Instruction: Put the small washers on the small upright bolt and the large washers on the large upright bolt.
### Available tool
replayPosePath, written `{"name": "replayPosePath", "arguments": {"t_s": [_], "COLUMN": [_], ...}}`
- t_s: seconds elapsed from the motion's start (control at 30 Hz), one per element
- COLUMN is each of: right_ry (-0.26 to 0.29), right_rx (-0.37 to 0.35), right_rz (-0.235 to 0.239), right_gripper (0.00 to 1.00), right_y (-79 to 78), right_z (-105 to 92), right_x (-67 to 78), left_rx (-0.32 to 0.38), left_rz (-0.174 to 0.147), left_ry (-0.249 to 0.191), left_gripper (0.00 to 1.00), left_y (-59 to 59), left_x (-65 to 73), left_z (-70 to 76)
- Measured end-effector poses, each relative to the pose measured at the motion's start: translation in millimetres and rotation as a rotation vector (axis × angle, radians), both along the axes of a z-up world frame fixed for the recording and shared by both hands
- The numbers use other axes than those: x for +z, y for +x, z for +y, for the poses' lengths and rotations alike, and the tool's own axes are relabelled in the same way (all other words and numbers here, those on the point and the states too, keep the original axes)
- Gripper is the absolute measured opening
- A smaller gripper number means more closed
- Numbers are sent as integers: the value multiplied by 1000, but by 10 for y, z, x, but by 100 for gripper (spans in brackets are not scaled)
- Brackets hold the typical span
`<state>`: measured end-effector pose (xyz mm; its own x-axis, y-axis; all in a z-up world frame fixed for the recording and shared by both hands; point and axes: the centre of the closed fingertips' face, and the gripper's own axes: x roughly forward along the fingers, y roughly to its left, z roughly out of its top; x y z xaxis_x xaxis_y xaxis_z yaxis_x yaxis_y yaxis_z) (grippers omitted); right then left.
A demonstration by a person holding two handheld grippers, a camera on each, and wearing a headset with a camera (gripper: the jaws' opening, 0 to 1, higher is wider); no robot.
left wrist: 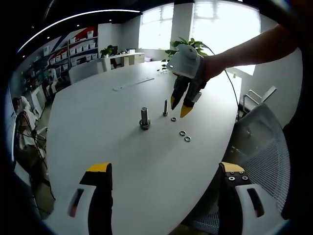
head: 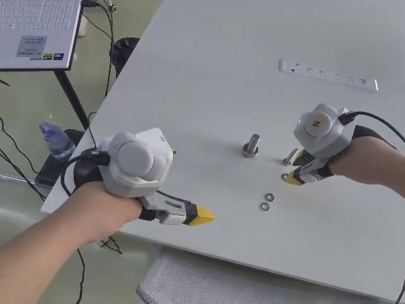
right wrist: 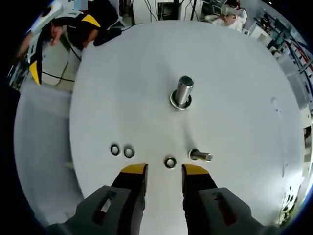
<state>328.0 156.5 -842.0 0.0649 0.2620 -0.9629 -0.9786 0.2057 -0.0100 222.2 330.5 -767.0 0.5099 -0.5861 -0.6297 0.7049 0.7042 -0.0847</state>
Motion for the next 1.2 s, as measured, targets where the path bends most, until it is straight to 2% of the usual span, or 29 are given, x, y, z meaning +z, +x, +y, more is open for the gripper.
{"name": "replayPosePath", "arguments": {"t_s": [0.47,0.73,1.2], "right_ry": [-18,-29,-23], "right_rx": [-8,-4,-23], "right_rz": [-7,-4,-2], "right_gripper": [26,25,24], "right_y": [32,30,39], "right_z": [-38,-53,-63], "right_x": [-160,-219,-269], "left_rx": [7,4,2], "left_rz": [7,22,28], "left_ry": [3,5,4], "left_gripper": [88,86,85], "left_y": [12,-19,-55], "left_x": [24,-8,-26], "left_z": [-2,-23,-45]}}
